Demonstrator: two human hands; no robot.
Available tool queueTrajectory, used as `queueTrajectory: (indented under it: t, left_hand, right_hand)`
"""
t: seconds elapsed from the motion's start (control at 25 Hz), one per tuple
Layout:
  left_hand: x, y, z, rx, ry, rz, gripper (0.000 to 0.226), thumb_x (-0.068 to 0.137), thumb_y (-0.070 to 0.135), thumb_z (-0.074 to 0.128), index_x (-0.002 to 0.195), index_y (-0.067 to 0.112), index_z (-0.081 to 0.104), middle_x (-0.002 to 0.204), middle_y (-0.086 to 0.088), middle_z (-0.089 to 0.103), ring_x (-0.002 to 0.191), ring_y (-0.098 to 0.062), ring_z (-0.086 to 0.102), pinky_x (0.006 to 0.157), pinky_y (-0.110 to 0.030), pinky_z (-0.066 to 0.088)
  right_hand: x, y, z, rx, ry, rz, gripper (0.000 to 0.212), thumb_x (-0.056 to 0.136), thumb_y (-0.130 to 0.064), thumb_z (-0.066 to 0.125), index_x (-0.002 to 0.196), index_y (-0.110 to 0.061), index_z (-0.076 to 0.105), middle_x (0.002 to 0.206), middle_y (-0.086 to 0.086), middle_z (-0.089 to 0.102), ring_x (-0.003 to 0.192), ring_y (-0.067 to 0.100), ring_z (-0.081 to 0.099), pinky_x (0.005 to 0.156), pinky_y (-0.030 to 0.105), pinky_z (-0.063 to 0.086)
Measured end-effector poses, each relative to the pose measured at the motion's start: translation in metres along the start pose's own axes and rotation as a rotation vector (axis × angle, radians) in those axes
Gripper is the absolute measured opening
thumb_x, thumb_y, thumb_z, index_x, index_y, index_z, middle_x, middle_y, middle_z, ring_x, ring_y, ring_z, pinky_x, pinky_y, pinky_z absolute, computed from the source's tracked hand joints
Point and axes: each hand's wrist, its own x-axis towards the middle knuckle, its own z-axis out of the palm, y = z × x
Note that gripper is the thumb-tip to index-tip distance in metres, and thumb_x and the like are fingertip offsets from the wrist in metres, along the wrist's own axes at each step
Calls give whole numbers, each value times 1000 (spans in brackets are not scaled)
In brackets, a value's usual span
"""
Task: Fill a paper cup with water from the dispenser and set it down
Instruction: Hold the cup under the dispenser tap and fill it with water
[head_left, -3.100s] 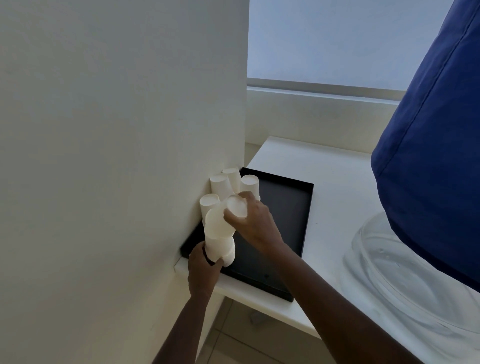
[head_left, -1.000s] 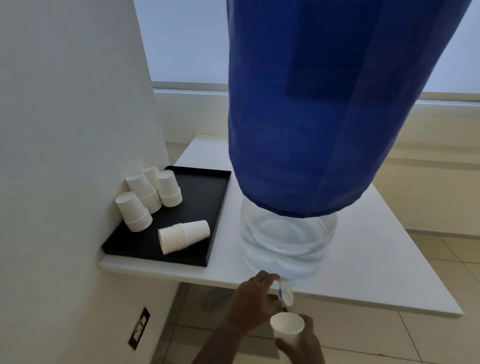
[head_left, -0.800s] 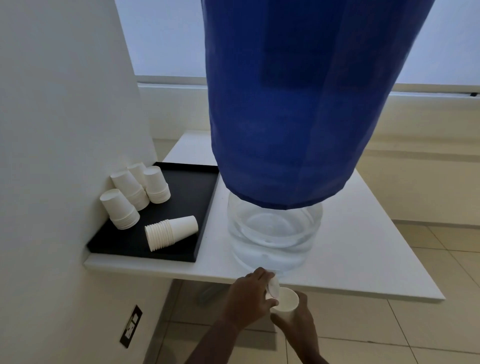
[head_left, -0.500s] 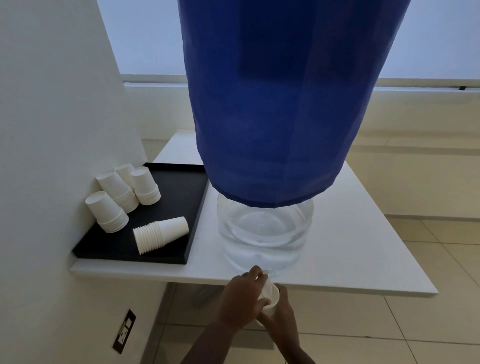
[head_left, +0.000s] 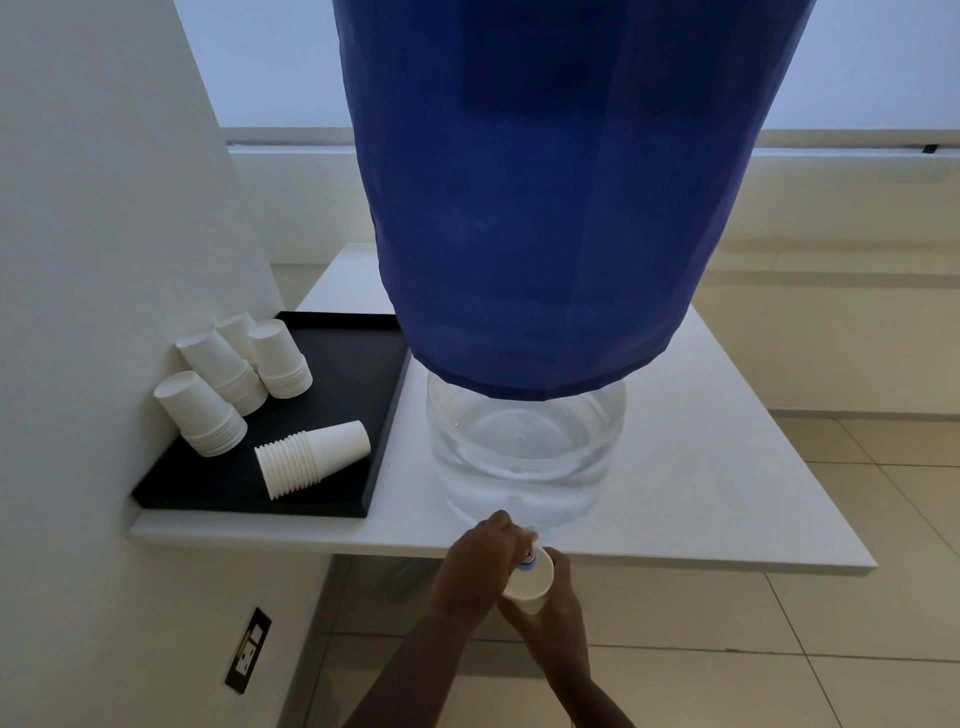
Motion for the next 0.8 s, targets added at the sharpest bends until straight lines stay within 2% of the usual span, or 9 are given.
queueTrajectory:
  t: [0.08, 0.2, 0.28, 0.36, 0.4, 0.52, 0.64, 0.8]
  left_hand:
    - [-2, 0, -1, -153, 19, -103, 35, 90, 24, 36, 97, 7, 65, 90, -14, 61, 82, -23, 57, 66, -18, 35]
    - [-10, 0, -3, -221, 144, -136, 42, 91, 32, 32, 91, 6, 65, 84, -12, 64, 73, -15, 56, 64, -10, 36]
    - [-14, -8, -2, -192, 240, -127, 43, 90, 31, 29, 93, 5, 63, 84, -10, 65, 72, -18, 62, 63, -17, 46]
    - [-19, -12, -4, -138, 274, -131, 38, 90, 26, 31, 100, 5, 61, 90, -10, 66, 78, -20, 64, 66, -27, 53]
    - [-22, -13, -4, -109, 276, -125, 36, 89, 24, 32, 102, 6, 61, 94, -11, 67, 81, -21, 65, 67, -31, 55]
    - [-28, -14, -3, -46, 260, -123, 36, 86, 17, 33, 106, 5, 59, 99, -14, 68, 86, -25, 66, 70, -34, 57]
    - [-34, -20, -2, -31, 254, -156, 38, 83, 14, 31, 108, 5, 58, 99, -14, 68, 87, -25, 66, 71, -33, 57]
    - [-43, -27, 2, -26, 283, -196, 38, 82, 14, 30, 111, 8, 53, 102, -14, 67, 90, -26, 66, 73, -32, 57]
  right_hand:
    - [0, -1, -1, 4, 5, 3, 51, 57, -27, 73, 91, -44, 39, 97, 6, 64, 86, 18, 62, 63, 22, 47]
    - [-1, -4, 0, -5, 7, 2, 52, 60, -21, 76, 89, -42, 39, 96, 6, 63, 84, 10, 60, 61, 13, 42]
    - [-3, -7, 1, 5, 26, 4, 47, 57, -31, 72, 90, -41, 39, 96, 3, 62, 84, 5, 58, 59, 9, 43]
    - [-4, -7, 2, 21, 49, 7, 47, 51, -43, 64, 91, -41, 39, 97, 3, 62, 85, 5, 58, 60, 8, 44]
    - [-5, -7, 3, 21, 55, 8, 48, 50, -43, 63, 91, -41, 39, 97, 3, 62, 85, 6, 58, 59, 9, 44]
    - [-6, -9, 4, 12, 49, 8, 49, 55, -30, 70, 91, -41, 39, 98, 5, 61, 85, 11, 58, 61, 11, 40]
    - [-7, -11, 2, 8, 58, 13, 53, 60, -17, 77, 90, -38, 39, 95, 5, 61, 82, 8, 56, 60, 11, 38]
    - [-8, -9, 1, -10, 74, 24, 57, 61, -9, 79, 90, -35, 38, 91, 1, 59, 80, 8, 55, 60, 12, 38]
